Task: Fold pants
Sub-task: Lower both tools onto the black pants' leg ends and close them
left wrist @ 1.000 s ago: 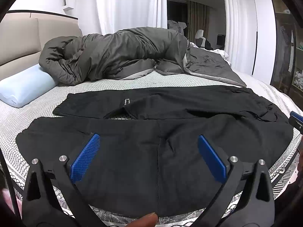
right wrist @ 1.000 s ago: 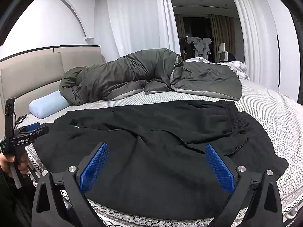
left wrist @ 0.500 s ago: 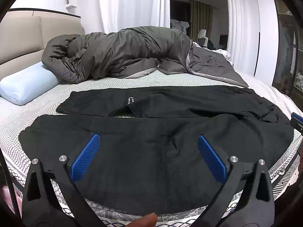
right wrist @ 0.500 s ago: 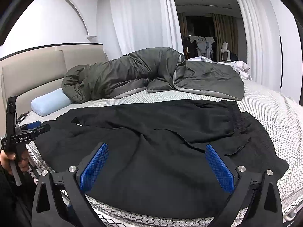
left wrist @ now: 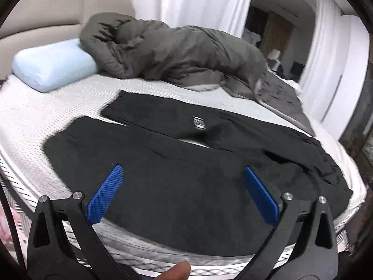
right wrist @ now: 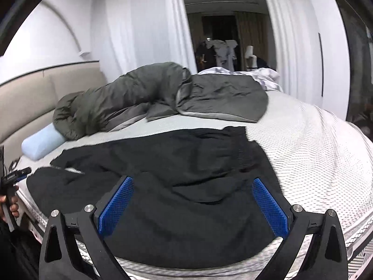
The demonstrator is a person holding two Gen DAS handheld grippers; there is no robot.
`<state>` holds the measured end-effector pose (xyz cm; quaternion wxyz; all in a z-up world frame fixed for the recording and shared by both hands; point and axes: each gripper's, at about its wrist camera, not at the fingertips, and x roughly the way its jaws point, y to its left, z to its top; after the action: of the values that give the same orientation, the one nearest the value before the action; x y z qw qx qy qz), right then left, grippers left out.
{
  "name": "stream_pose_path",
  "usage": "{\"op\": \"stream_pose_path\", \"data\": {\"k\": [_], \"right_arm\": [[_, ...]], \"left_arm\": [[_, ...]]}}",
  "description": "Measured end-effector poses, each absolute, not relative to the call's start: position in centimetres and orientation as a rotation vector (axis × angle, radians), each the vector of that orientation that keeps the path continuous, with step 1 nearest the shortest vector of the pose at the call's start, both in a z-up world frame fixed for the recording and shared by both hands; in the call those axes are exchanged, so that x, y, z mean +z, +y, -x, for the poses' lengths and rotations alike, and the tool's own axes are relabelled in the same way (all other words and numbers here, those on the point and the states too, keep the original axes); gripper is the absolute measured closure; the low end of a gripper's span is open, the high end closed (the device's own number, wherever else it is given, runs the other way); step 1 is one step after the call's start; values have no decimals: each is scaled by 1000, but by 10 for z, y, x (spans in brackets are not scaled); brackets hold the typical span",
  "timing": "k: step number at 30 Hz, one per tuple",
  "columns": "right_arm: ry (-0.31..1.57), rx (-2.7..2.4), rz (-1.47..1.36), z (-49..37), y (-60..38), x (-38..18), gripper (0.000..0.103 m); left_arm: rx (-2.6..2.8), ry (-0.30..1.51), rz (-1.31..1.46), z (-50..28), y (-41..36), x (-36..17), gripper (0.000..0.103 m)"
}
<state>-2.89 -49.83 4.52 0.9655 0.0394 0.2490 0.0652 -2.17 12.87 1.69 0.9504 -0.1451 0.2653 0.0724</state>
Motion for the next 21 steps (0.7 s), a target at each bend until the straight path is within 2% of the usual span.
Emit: {"op": "stream_pose_path", "data": {"k": [6,12,13,15,17,20,21], "right_arm": [[558,17,-61,20,-540,37,0],[622,29,-254,34,-571,3,0],[639,40,-272,35,-571,-3,0],[667,57,-295,38,-570,-13,0],[684,73,-307,43,-566,-21,0],[705,93,-331,46,-561,-28,0],[711,95,-337,45,-560,-30,0]], "left_arm": [[316,549,305,34,191,21,1],[377,644,477,37,248,-9,2],[374,671,518,36,254,-16,4],[334,713,588,35,263,-29,18],[314,722,625,39,268,-38,21],[264,711,632,40,269,-45,34],[263,710,627,38,268,-45,35]]}}
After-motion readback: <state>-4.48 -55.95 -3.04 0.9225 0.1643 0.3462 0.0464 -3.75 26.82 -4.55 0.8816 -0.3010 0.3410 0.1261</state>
